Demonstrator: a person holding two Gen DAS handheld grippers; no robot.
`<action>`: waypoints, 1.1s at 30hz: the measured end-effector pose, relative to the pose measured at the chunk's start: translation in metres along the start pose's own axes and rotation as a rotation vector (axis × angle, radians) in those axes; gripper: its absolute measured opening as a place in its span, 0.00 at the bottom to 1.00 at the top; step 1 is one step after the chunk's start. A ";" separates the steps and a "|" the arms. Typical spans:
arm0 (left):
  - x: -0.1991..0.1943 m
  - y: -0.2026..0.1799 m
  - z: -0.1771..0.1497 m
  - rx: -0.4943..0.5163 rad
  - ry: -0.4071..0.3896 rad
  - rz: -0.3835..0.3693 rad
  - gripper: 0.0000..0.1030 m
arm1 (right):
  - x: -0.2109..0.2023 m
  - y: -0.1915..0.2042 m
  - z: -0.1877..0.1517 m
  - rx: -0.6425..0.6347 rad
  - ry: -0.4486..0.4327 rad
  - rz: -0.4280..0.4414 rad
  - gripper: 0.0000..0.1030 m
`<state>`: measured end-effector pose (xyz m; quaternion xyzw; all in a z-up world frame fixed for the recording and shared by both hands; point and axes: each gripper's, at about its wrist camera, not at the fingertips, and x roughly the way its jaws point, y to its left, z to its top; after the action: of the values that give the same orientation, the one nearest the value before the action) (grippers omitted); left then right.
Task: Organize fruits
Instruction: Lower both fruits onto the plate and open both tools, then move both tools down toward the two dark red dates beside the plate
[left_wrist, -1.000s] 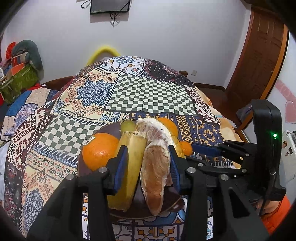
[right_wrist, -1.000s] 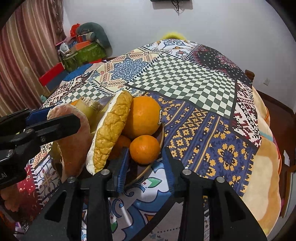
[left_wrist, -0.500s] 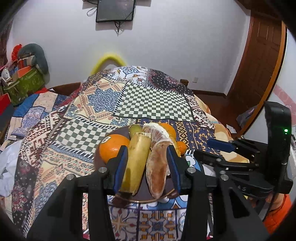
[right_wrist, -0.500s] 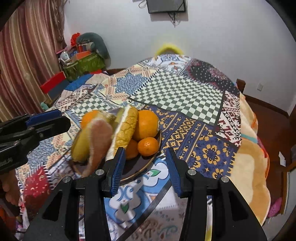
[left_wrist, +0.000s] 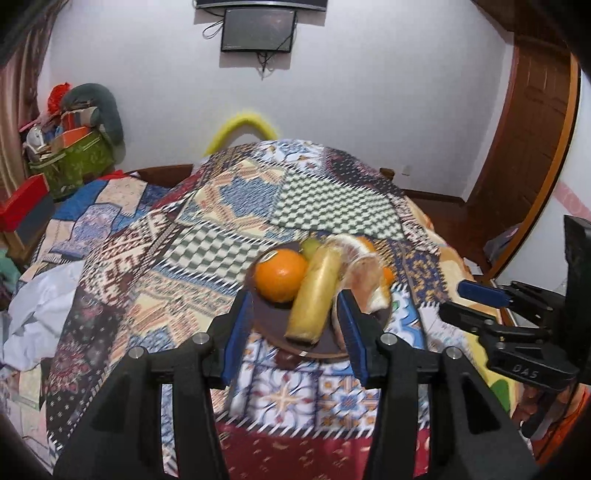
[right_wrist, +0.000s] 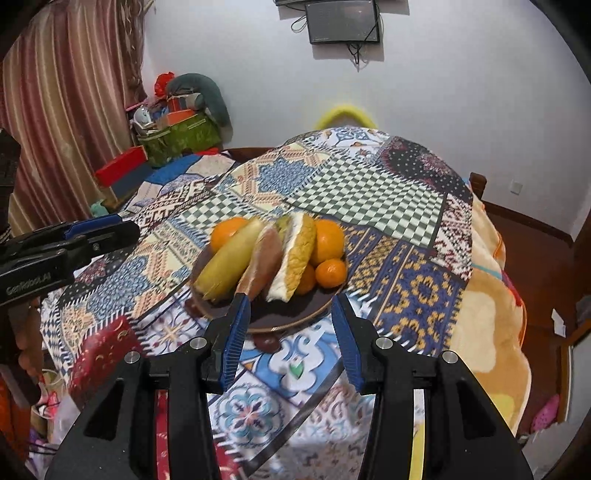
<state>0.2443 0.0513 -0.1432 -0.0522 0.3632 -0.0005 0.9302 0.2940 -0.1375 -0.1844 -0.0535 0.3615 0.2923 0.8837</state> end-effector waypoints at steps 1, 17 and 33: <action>0.001 0.005 -0.004 -0.009 0.012 0.002 0.46 | 0.000 0.001 -0.003 -0.001 0.004 0.002 0.41; 0.050 0.033 -0.060 -0.021 0.202 0.009 0.46 | 0.049 0.016 -0.037 0.008 0.143 0.029 0.41; 0.094 0.021 -0.058 -0.018 0.257 -0.070 0.39 | 0.079 0.020 -0.039 0.013 0.175 0.064 0.33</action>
<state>0.2737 0.0626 -0.2516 -0.0726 0.4775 -0.0366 0.8749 0.3040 -0.0955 -0.2639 -0.0616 0.4407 0.3125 0.8392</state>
